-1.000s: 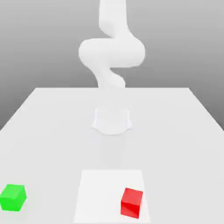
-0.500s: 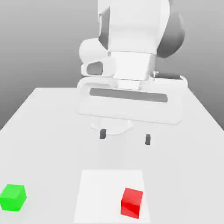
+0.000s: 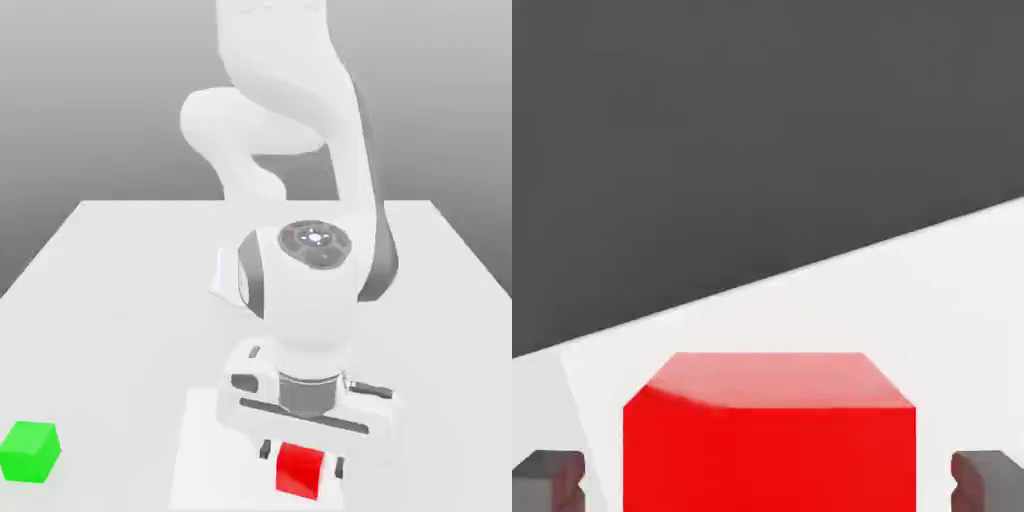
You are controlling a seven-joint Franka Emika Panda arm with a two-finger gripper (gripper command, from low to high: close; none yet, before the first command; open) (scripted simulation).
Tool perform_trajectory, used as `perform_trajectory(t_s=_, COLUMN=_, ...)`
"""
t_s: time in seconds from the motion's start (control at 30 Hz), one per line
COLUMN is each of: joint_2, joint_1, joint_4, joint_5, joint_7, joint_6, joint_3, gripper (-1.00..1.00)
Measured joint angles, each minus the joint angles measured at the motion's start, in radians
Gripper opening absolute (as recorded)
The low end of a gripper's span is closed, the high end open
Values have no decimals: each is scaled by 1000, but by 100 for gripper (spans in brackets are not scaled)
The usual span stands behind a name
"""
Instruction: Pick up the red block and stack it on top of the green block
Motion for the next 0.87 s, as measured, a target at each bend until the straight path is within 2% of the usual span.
perform_trajectory(t_s=0.13, joint_2=-3, joint_1=-2, joint_4=-1, joint_5=0, joint_7=0, joint_6=-2, joint_3=2, gripper=-100)
perform_trajectory(t_s=0.3, joint_2=-160, joint_1=-33, joint_4=-25, joint_5=74, joint_7=-53, joint_6=-133, joint_3=43, gripper=-100)
perform_trajectory(t_s=0.6, joint_2=-189, joint_1=-256, joint_4=59, joint_5=174, joint_7=30, joint_6=-243, joint_3=-180, gripper=-100)
perform_trajectory(t_s=0.73, joint_2=-72, joint_1=-364, joint_4=128, joint_5=244, joint_7=52, joint_6=-199, joint_3=-259, gripper=-100)
perform_trajectory(t_s=0.77, joint_2=-34, joint_1=-381, joint_4=139, joint_5=260, joint_7=50, joint_6=-172, joint_3=-260, gripper=100)
perform_trajectory(t_s=0.87, joint_2=-34, joint_1=-381, joint_4=139, joint_5=260, joint_7=50, joint_6=-172, joint_3=-260, gripper=100)
